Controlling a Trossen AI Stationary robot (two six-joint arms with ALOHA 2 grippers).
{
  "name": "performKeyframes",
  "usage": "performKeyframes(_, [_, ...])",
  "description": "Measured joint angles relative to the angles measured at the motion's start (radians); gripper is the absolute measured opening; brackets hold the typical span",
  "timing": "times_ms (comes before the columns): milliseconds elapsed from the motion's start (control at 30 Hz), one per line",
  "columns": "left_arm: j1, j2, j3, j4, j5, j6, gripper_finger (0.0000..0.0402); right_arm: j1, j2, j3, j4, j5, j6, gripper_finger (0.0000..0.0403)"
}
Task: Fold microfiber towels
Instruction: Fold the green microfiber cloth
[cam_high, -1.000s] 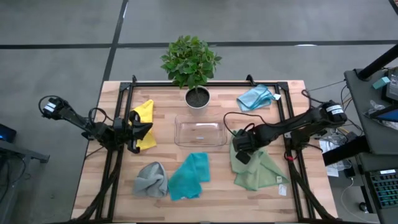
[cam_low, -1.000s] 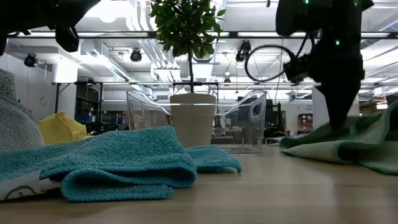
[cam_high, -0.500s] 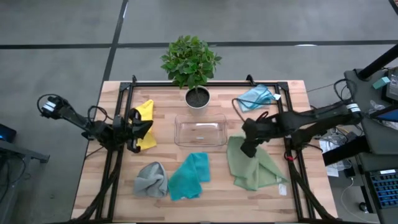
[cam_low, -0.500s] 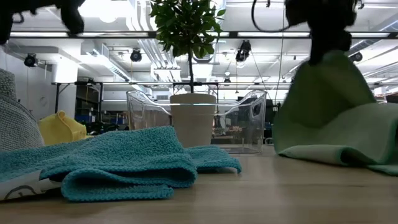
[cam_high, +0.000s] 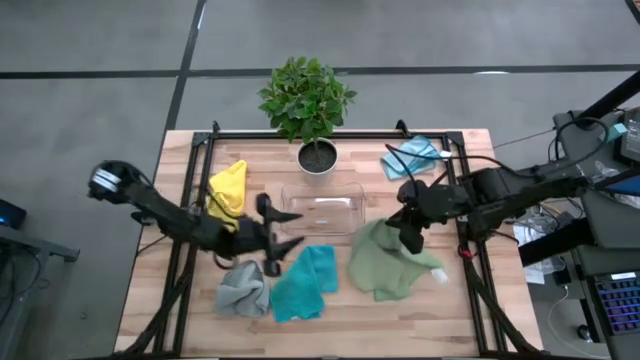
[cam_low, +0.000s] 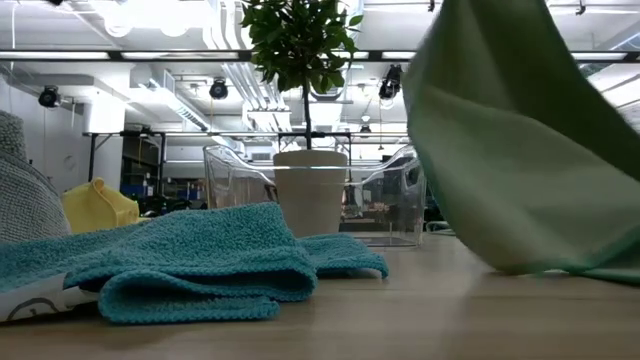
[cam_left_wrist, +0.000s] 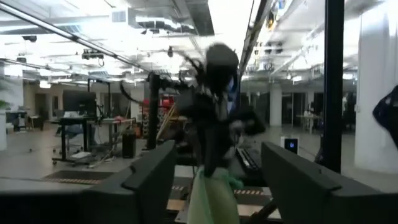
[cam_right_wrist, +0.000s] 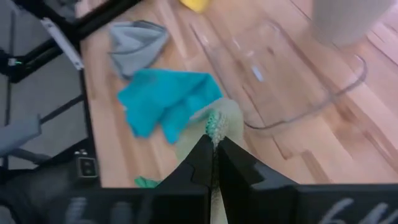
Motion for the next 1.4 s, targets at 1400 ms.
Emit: performKeyframes(1400, [-0.107, 0.760, 0.457, -0.514, -0.292, -0.645, 0.0235, 0.041, 0.079, 0.136, -0.006, -0.004, 0.009, 0.0009])
